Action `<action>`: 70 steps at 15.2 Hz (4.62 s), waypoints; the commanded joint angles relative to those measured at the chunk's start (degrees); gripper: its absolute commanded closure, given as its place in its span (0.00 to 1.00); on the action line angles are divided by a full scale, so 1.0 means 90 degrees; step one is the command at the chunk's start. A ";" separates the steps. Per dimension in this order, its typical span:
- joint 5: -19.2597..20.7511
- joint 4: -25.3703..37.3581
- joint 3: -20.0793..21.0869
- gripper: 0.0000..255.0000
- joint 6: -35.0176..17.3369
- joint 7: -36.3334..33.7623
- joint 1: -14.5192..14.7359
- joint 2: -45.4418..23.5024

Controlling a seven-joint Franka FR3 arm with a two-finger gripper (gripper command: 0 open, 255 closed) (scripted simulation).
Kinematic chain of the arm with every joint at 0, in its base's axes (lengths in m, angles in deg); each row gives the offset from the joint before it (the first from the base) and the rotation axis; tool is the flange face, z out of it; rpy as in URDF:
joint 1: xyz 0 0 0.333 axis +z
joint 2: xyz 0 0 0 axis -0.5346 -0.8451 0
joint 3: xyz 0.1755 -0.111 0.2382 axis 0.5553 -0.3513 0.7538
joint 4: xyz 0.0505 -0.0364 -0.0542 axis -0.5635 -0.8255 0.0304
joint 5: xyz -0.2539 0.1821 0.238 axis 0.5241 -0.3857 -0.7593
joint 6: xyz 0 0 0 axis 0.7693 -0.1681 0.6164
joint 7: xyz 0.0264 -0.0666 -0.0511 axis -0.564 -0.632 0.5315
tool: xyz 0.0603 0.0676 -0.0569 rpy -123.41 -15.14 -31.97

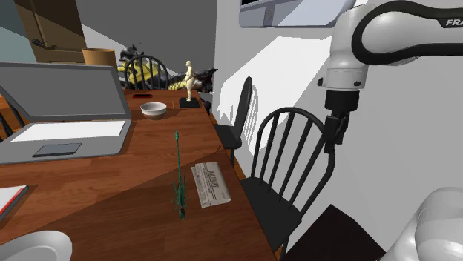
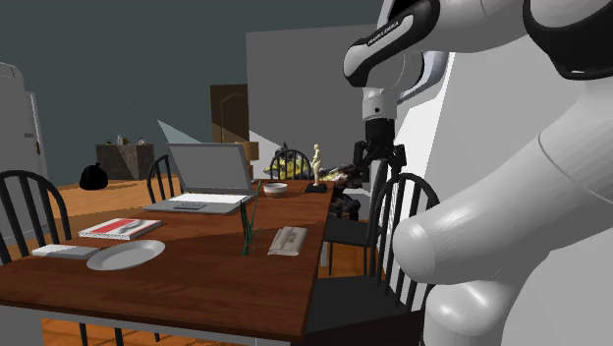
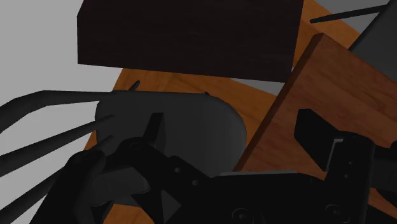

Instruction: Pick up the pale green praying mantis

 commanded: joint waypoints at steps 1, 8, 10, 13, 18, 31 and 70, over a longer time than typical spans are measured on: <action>0.0000 0.0000 0.0000 0.00 0.0000 0.0000 0.0000 0.0000; -0.0709 -0.0321 0.0946 0.00 -0.1353 -0.1320 0.0213 -0.0440; -0.0855 -0.0322 0.1221 0.00 -0.1761 -0.1687 0.0258 -0.0669; -0.1004 -0.0247 0.1630 0.00 -0.2372 -0.2244 0.0301 -0.1091; -0.1015 0.0083 0.2307 0.00 -0.3346 -0.3217 0.0271 -0.1972; 0.1076 0.2100 0.3623 0.00 -0.4941 -0.6563 0.0058 -0.5049; 0.2310 0.3888 0.3506 1.00 -0.4413 -0.7875 0.0582 -0.6377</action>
